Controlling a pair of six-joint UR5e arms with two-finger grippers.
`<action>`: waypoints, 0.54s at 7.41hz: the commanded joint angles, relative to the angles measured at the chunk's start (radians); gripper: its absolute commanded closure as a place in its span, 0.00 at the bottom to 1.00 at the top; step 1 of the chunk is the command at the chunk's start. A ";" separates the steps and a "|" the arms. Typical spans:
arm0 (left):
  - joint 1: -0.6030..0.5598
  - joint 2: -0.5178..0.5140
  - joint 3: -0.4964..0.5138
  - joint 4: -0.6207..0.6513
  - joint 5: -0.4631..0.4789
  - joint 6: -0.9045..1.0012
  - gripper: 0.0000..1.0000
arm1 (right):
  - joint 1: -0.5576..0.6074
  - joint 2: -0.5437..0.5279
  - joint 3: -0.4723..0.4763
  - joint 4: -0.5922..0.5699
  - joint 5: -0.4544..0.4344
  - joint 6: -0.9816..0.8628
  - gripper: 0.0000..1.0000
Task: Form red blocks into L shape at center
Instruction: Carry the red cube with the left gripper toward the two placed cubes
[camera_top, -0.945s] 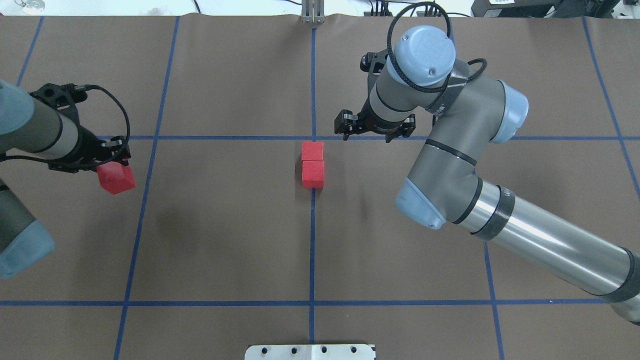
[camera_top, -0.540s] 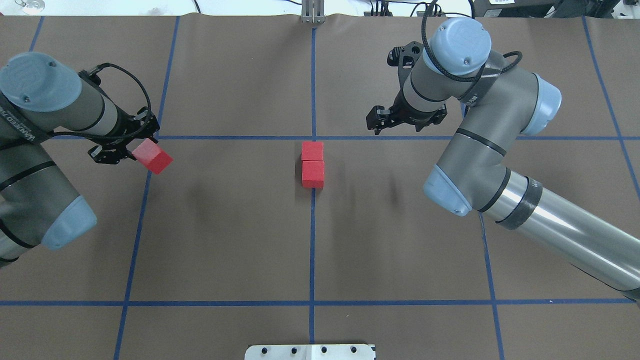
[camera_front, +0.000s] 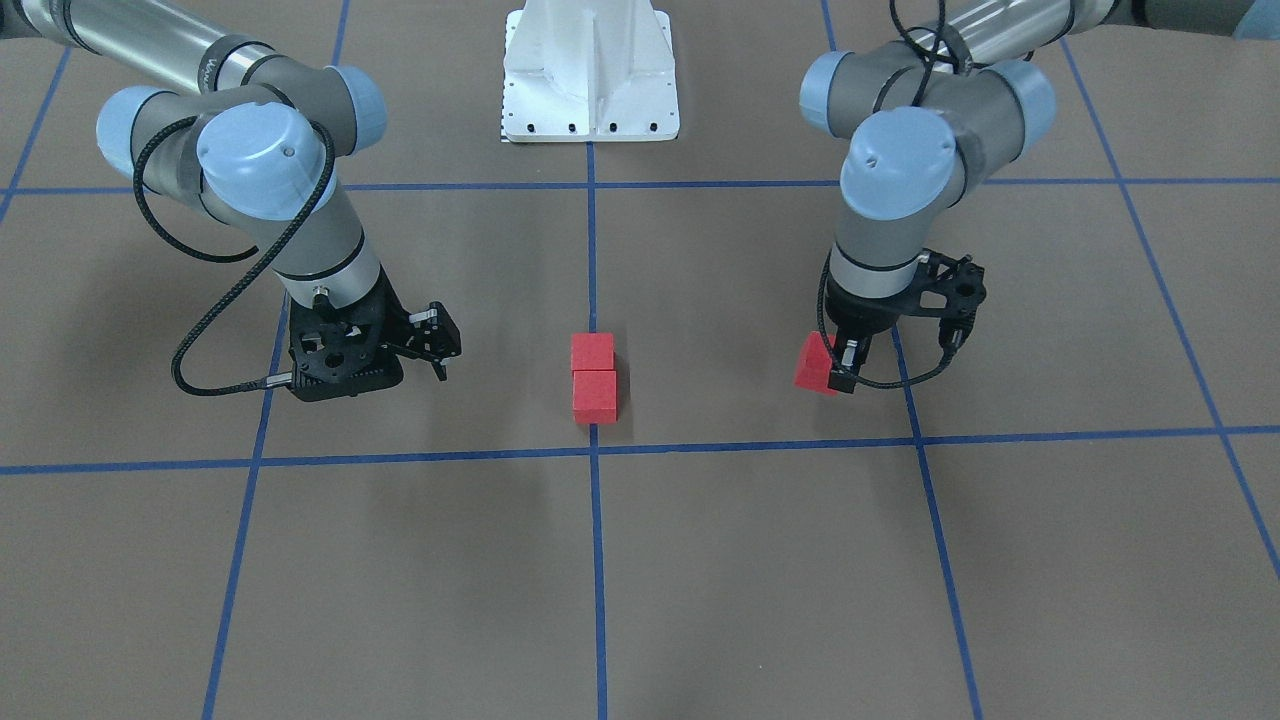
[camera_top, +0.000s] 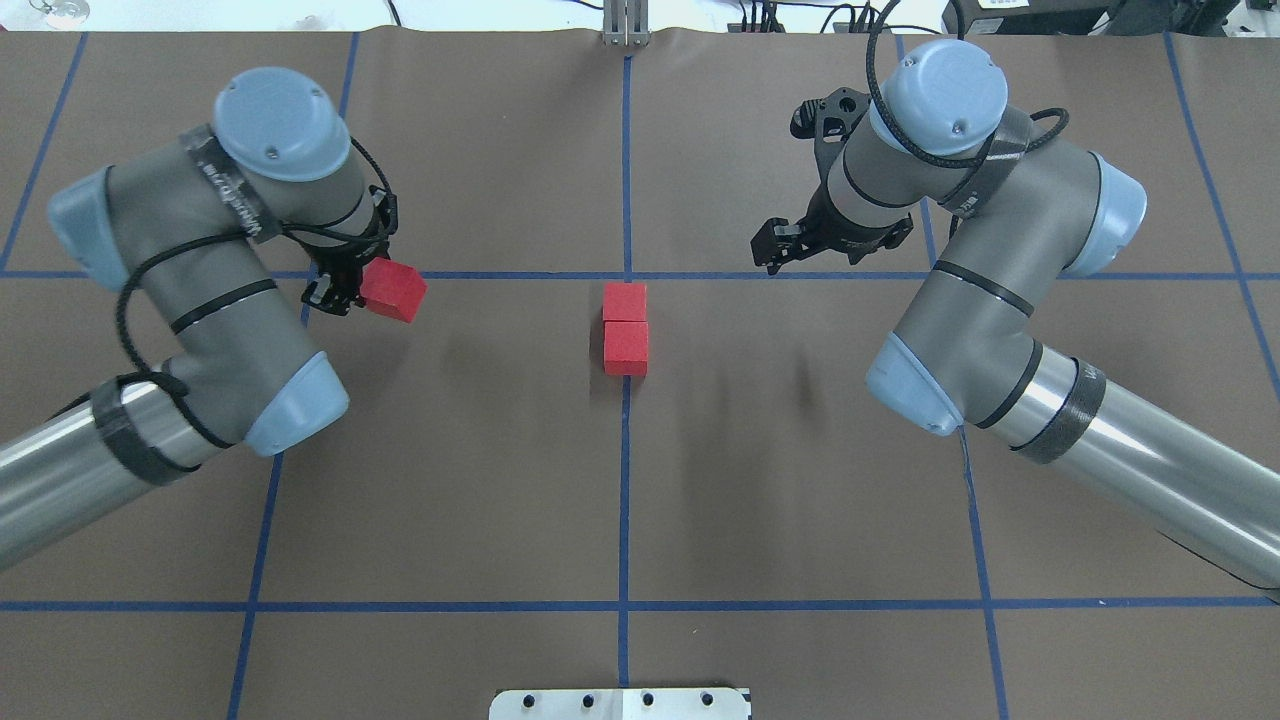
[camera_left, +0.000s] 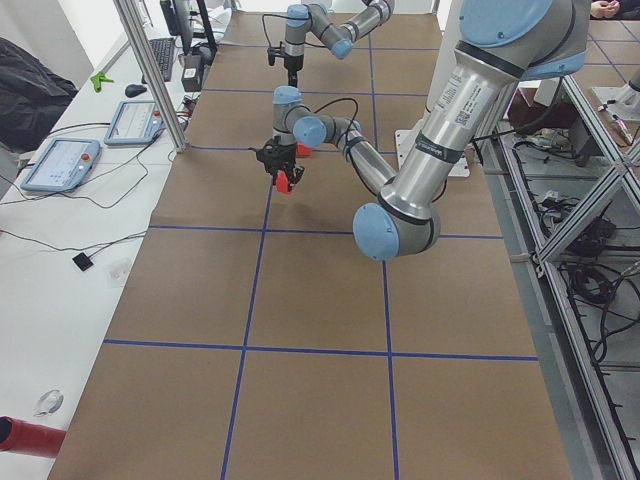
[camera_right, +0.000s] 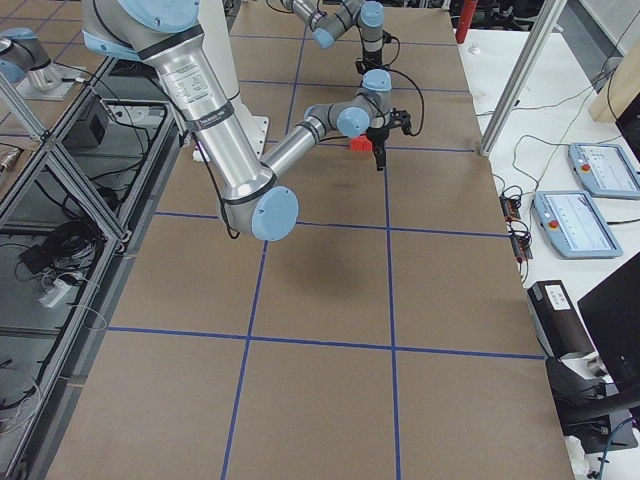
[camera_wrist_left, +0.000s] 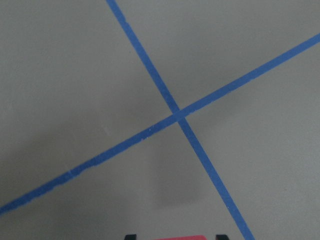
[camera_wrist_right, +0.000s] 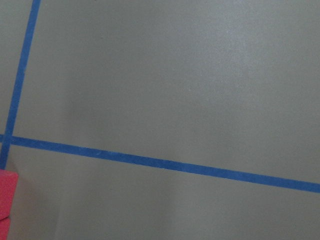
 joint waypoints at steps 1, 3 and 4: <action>0.011 -0.266 0.302 0.066 -0.001 -0.137 1.00 | -0.001 0.000 0.009 -0.001 0.013 -0.004 0.01; 0.011 -0.289 0.323 0.098 -0.083 -0.192 1.00 | -0.001 0.002 0.007 0.001 0.012 -0.005 0.01; 0.011 -0.289 0.347 0.097 -0.137 -0.214 1.00 | -0.001 0.003 0.009 0.001 0.012 -0.005 0.01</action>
